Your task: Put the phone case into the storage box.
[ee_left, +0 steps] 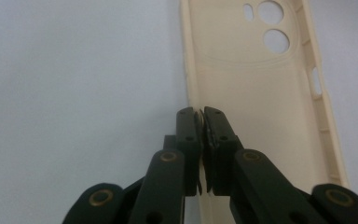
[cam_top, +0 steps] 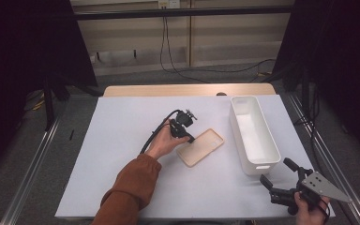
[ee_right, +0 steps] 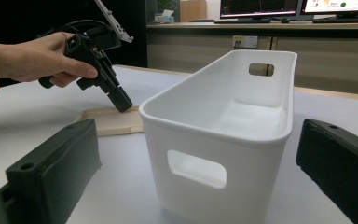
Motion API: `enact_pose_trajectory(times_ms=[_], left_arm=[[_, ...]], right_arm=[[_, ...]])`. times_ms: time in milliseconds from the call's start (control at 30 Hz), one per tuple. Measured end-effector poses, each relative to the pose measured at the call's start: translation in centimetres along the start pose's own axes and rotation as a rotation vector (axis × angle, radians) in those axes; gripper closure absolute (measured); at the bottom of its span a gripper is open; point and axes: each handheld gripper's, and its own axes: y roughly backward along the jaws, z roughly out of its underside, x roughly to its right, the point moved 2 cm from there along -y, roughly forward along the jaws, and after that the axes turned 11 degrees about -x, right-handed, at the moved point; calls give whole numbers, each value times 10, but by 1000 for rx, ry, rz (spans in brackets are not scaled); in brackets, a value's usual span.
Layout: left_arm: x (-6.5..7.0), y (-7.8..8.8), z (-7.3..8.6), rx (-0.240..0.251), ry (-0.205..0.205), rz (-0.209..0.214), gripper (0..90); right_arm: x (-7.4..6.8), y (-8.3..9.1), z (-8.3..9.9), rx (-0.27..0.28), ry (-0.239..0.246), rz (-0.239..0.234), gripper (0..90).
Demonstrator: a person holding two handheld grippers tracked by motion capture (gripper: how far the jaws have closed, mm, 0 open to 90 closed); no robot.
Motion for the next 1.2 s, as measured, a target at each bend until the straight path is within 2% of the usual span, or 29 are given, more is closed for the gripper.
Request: enact_pose_trajectory(times_ms=[333, 633, 700, 800, 867, 1200], left_arm=[[1, 0, 1, 12, 12, -6, 874], [3, 0, 3, 33, 22, -34, 876], [2, 1, 3, 42, 34, -49, 876], [2, 1, 5, 65, 57, -46, 877], [1, 2, 6, 66, 52, -49, 877], [-3, 11, 17, 137, 103, -39, 877]], right_arm=[[0, 0, 0, 1, -1, 0, 0], [1, 1, 0, 1, 1, 1, 0], [1, 1, 0, 1, 1, 2, 0], [1, 1, 0, 1, 0, 2, 0], [1, 1, 0, 1, -1, 1, 0], [1, 1, 0, 1, 0, 3, 0]])
